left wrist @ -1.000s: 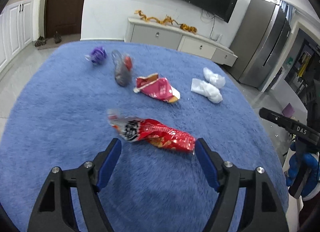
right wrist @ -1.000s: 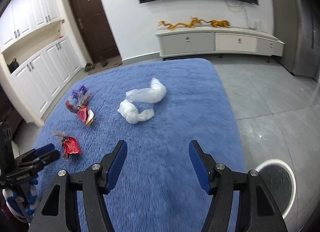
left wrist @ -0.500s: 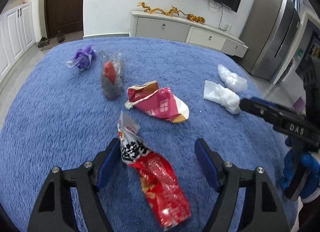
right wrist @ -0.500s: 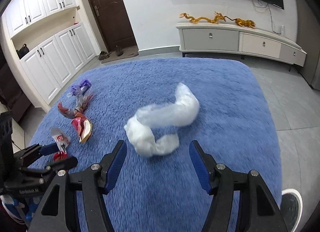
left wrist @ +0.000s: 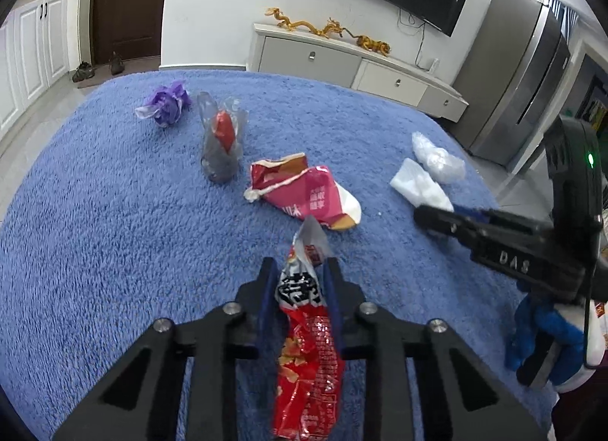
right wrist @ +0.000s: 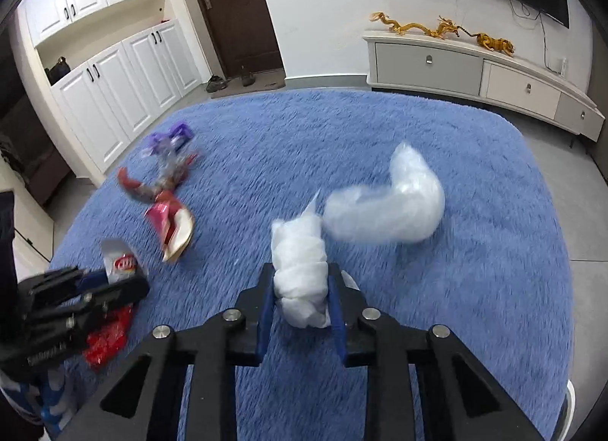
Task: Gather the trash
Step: 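Grasp the white plastic bag with the right tool while the left tool grasps the red chip bag, then carry both items over the trash bin and open both tools to drop them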
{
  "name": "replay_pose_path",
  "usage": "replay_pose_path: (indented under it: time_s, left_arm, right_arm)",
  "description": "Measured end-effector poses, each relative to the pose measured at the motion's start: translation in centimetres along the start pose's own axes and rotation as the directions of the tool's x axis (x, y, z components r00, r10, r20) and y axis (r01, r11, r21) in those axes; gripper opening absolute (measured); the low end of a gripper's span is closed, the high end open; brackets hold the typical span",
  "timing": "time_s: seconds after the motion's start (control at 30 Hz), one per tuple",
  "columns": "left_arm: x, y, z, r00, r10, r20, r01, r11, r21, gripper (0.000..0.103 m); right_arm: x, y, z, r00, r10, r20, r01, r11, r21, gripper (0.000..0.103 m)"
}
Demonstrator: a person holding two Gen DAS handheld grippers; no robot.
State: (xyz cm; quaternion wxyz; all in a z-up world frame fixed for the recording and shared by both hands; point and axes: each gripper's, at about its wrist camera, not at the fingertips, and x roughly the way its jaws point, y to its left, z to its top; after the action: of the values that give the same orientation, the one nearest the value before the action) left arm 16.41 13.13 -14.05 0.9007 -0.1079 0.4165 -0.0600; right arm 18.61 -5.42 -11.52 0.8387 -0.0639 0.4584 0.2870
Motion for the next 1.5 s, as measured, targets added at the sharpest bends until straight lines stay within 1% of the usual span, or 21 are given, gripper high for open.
replay_pose_path:
  time_s: [0.1, 0.23, 0.37, 0.53, 0.7, 0.83, 0.93, 1.07, 1.23, 1.5]
  left_arm:
    - [-0.9, -0.2, -0.8, 1.000, -0.010, 0.005, 0.009, 1.000, 0.005, 0.022]
    - [-2.6, -0.6, -2.3, 1.000, -0.018, 0.015, 0.017, 1.000, 0.015, 0.022]
    - [-4.6, -0.4, -3.7, 0.999, -0.016, 0.031, 0.016, 1.000, 0.010, 0.022]
    - [-8.0, -1.4, -4.3, 0.995, 0.015, 0.096, -0.018, 0.999, 0.033, 0.022]
    - [-11.7, -3.1, -4.7, 0.979, 0.074, 0.190, -0.089, 0.994, 0.070, 0.022]
    - [-14.0, -4.3, -5.1, 0.963, 0.100, 0.251, -0.130, 0.986, 0.106, 0.022]
    - [-15.1, -5.4, -5.3, 0.953, 0.113, 0.281, -0.156, 0.979, 0.134, 0.022]
    - [-16.1, -6.6, -5.5, 0.946, 0.120, 0.301, -0.174, 0.972, 0.157, 0.022]
    - [-16.6, -8.0, -5.8, 0.944, 0.122, 0.307, -0.185, 0.965, 0.184, 0.022]
    - [-16.1, -10.8, -5.8, 0.945, 0.129, 0.301, -0.207, 0.948, 0.242, 0.022]
  right_arm:
    - [-1.2, 0.5, -1.2, 1.000, 0.016, 0.000, -0.016, 1.000, 0.004, 0.023]
    - [-3.3, 1.3, -3.7, 1.000, 0.026, -0.003, -0.026, 1.000, 0.001, 0.023]
    - [-6.1, 1.3, -6.3, 1.000, 0.028, 0.010, -0.028, 0.999, 0.035, 0.023]
    - [-9.7, 0.8, -8.7, 0.999, 0.005, 0.041, -0.008, 0.997, 0.079, 0.023]
    - [-12.7, 0.8, -10.5, 0.997, -0.032, 0.075, 0.023, 0.993, 0.113, 0.023]
    - [-14.3, 0.6, -11.6, 0.994, -0.052, 0.091, 0.039, 0.990, 0.138, 0.023]
    - [-14.9, 0.6, -12.3, 0.994, -0.053, 0.100, 0.037, 0.987, 0.154, 0.023]
    - [-15.7, 0.5, -13.1, 0.992, -0.057, 0.113, 0.038, 0.986, 0.160, 0.023]
    - [-16.9, -0.2, -13.8, 0.988, -0.067, 0.140, 0.041, 0.983, 0.179, 0.023]
    - [-18.6, -3.1, -15.6, 0.982, -0.074, 0.173, 0.029, 0.967, 0.253, 0.023]
